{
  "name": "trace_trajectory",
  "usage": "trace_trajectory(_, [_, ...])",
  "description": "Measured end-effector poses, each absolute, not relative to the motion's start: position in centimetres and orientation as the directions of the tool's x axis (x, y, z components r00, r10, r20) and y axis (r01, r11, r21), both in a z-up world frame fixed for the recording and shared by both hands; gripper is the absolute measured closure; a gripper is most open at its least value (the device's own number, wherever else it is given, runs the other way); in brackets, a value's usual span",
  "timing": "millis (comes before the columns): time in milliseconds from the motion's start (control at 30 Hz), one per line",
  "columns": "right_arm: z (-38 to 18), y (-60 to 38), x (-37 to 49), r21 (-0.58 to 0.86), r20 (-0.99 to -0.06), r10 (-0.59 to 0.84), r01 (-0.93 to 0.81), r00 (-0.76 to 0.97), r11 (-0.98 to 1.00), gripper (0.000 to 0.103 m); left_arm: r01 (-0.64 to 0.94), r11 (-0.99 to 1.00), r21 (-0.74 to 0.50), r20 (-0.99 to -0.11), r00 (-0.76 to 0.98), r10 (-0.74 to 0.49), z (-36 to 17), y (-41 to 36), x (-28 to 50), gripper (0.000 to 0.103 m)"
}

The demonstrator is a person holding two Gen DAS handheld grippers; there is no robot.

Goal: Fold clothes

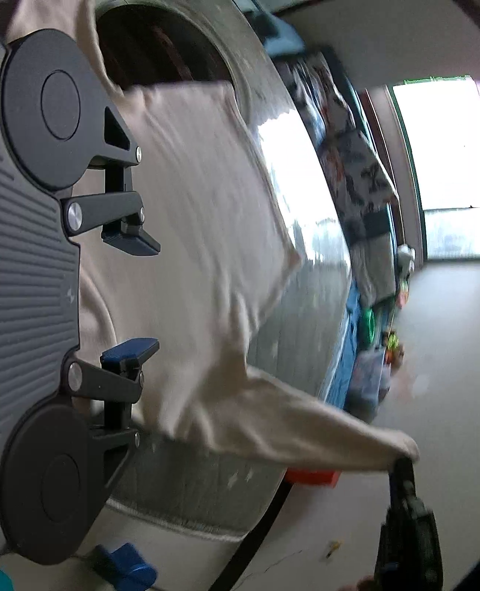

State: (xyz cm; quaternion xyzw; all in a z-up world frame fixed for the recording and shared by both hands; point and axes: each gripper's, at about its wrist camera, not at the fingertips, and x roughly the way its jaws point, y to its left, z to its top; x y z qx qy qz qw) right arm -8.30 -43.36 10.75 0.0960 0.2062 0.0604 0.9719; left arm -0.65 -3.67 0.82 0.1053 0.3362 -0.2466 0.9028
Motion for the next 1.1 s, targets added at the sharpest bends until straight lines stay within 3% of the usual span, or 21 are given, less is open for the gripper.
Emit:
trace_trajectory(233, [11.8, -35.1, -6.6, 0.189, -0.404, 0.358, -0.306, 0.842, 0.933, 0.098, 0.401, 0.916, 0.013, -0.645, 0.703, -0.299, 1.3, 1.4, -0.9, 0.050])
trace_trajectory(533, [7.4, -24.6, -4.1, 0.185, -0.537, 0.504, -0.489, 0.676, 0.853, 0.098, 0.304, 0.953, -0.006, -0.651, 0.722, -0.234, 1.0, 5.3, -1.5, 0.047])
trace_trajectory(733, [2.8, -20.7, -4.2, 0.192, -0.632, 0.540, -0.562, 0.557, 0.805, 0.097, 0.281, 0.960, -0.018, -0.654, 0.723, -0.224, 0.9, 5.9, -1.4, 0.047])
trace_trajectory(833, [2.6, -20.8, -5.1, 0.174, -0.636, 0.533, -0.569, 0.559, 0.804, 0.091, 0.290, 0.957, -0.022, -0.650, 0.723, -0.234, 0.9, 5.6, -1.4, 0.047])
trace_trajectory(1100, [3.8, -27.8, -5.5, 0.117, -0.654, 0.394, -0.429, 0.646, 0.896, 0.088, 0.337, 0.942, -0.009, -0.624, 0.734, -0.269, 1.1, 3.8, -1.1, 0.052])
